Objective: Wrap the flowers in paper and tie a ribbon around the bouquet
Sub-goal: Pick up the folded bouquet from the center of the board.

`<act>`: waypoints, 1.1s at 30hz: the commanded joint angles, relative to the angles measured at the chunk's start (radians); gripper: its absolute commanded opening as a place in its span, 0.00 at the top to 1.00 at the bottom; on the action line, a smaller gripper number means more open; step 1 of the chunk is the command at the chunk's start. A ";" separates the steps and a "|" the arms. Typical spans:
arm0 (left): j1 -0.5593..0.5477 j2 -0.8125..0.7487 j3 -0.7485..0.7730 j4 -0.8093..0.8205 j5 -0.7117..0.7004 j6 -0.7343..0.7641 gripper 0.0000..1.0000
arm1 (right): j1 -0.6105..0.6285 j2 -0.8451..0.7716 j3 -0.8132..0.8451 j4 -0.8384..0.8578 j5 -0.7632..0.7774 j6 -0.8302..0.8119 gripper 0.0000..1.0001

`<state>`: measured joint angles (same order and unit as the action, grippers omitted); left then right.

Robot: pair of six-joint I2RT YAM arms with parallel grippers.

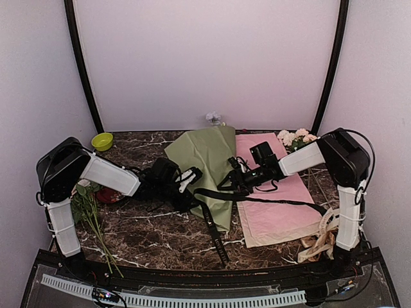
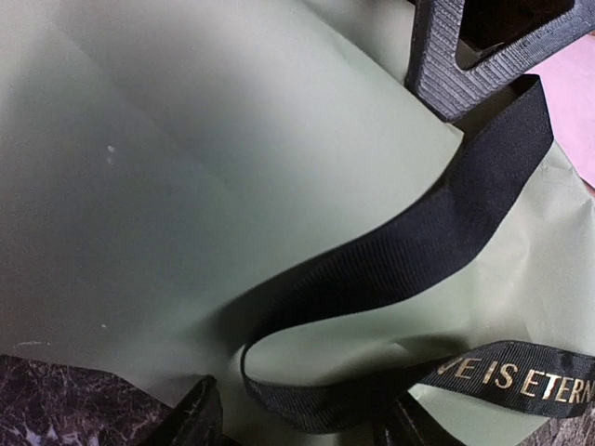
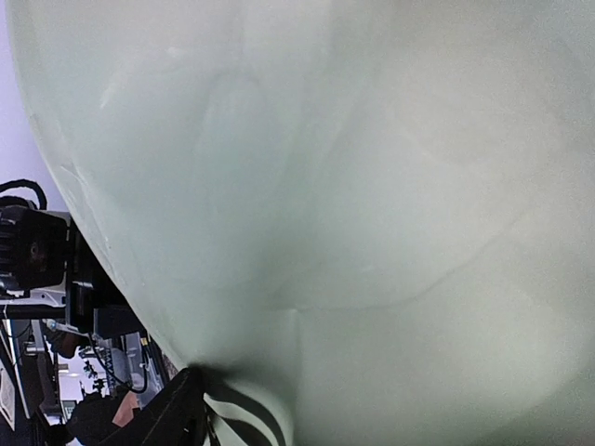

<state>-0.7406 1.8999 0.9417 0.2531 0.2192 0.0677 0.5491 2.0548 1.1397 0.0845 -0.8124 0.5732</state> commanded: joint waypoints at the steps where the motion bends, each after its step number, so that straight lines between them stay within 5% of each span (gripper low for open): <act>1: -0.003 0.041 -0.024 -0.073 0.002 -0.004 0.44 | 0.036 0.036 0.039 0.091 -0.024 0.054 0.36; 12: -0.002 0.052 -0.022 -0.068 0.009 -0.009 0.44 | 0.101 0.071 0.035 0.277 -0.001 0.197 0.33; 14: -0.002 0.051 -0.022 -0.068 0.006 -0.008 0.44 | 0.101 0.070 0.027 0.297 0.009 0.216 0.41; 20: 0.001 0.013 -0.021 -0.067 -0.007 -0.014 0.44 | 0.098 0.051 0.020 0.295 0.036 0.242 0.83; 28: 0.010 -0.189 -0.034 -0.136 0.014 0.019 0.35 | 0.090 0.036 0.020 0.272 0.078 0.248 0.93; 33: 0.026 -0.277 -0.086 -0.116 0.151 0.014 0.26 | 0.090 0.038 -0.008 0.286 0.076 0.261 0.95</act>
<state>-0.7261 1.7069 0.8936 0.1501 0.2596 0.0734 0.6350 2.1166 1.1481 0.3122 -0.7467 0.8394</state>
